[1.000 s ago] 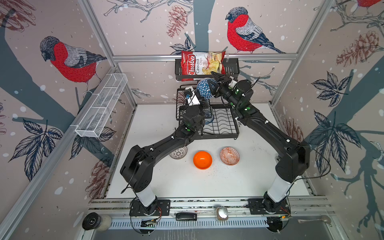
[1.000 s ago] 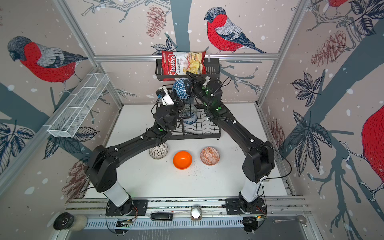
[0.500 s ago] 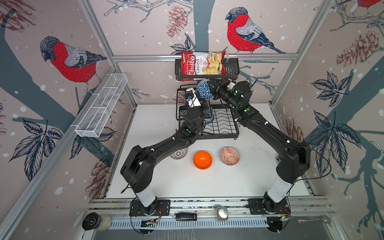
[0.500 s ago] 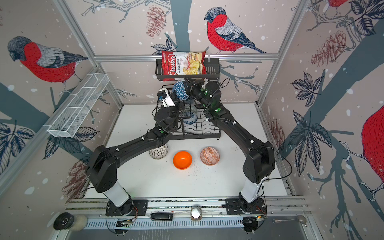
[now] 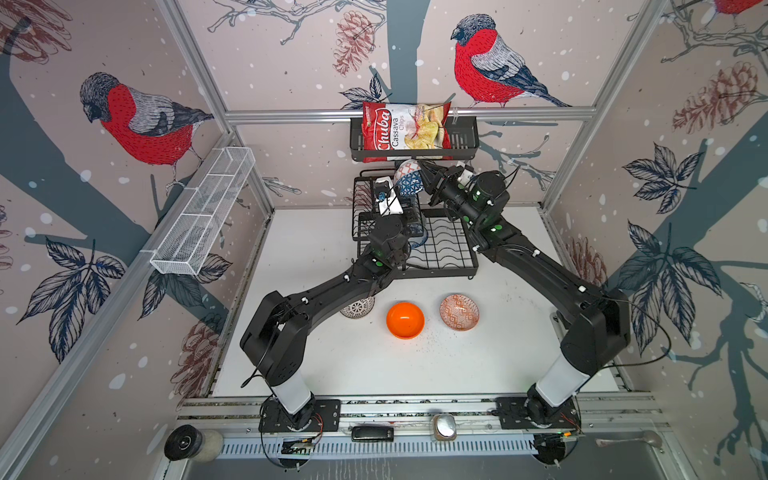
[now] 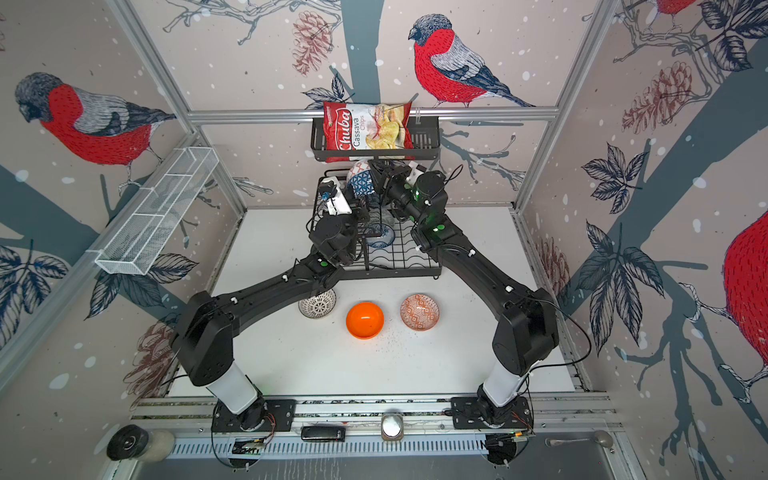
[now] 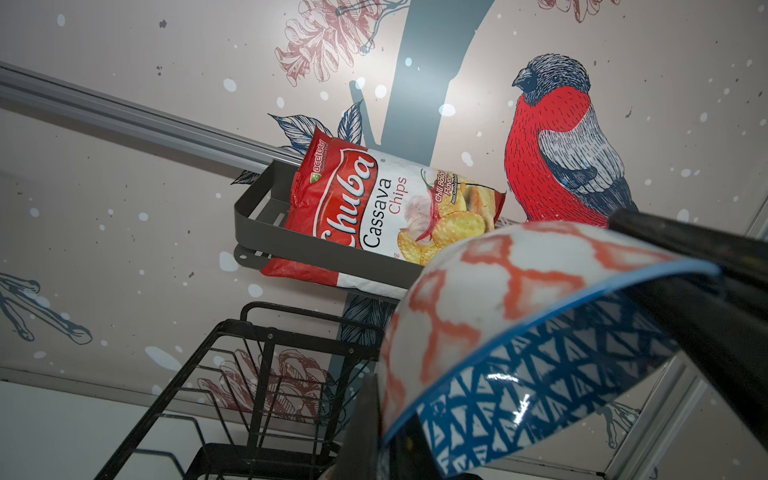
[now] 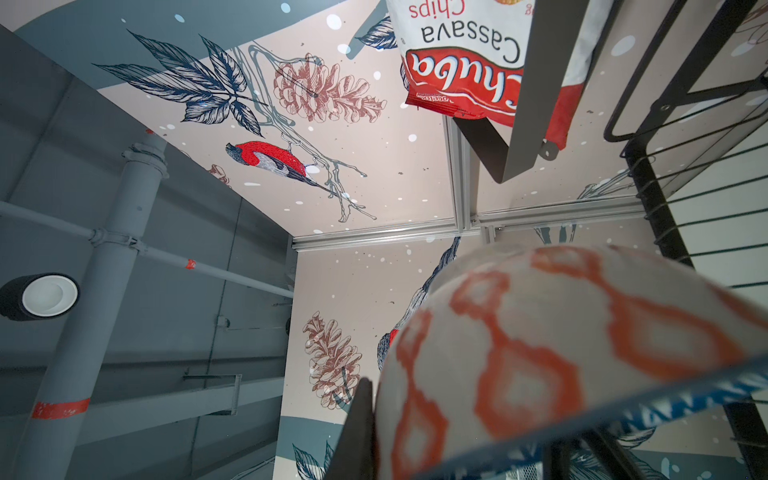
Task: Load the bowls into the dish rack
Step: 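Grasp the held bowl's rim with the right gripper while the left gripper releases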
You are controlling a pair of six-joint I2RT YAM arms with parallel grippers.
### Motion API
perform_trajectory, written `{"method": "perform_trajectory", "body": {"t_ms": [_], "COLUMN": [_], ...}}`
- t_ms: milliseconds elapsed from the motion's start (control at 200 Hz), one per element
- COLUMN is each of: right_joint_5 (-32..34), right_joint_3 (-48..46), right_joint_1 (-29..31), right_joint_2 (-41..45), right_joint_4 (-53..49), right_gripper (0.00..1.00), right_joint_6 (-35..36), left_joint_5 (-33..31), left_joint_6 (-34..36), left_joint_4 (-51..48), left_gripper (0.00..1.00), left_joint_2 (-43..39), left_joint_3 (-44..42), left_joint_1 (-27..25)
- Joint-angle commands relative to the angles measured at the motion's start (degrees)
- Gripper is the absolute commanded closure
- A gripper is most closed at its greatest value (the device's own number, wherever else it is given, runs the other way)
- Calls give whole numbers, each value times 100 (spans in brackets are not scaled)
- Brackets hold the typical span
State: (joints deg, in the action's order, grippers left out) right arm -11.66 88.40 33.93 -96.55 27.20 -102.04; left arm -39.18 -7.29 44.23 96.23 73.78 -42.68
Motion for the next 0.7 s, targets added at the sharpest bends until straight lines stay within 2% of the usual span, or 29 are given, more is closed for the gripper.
{"method": "perform_trajectory", "body": {"t_ms": [0, 95, 330, 695], "right_joint_5": [292, 240, 151, 103], "right_joint_3": [15, 13, -150, -533], "right_joint_1": [-27, -34, -172, -507], "right_joint_2": [-38, -82, -117, 68], "right_joint_4": [64, 226, 737, 1141], "right_gripper": [100, 100, 100, 100], "right_joint_6": [337, 369, 374, 417], "left_joint_5": [146, 211, 518, 970], "left_joint_6": [-184, -207, -229, -240], "left_joint_4": [562, 402, 156, -921], "left_gripper": [93, 85, 57, 18], "left_joint_2": [-132, -168, -483, -1183], "left_joint_3": [158, 165, -168, -540], "left_joint_1": [-36, -32, -44, -38]}}
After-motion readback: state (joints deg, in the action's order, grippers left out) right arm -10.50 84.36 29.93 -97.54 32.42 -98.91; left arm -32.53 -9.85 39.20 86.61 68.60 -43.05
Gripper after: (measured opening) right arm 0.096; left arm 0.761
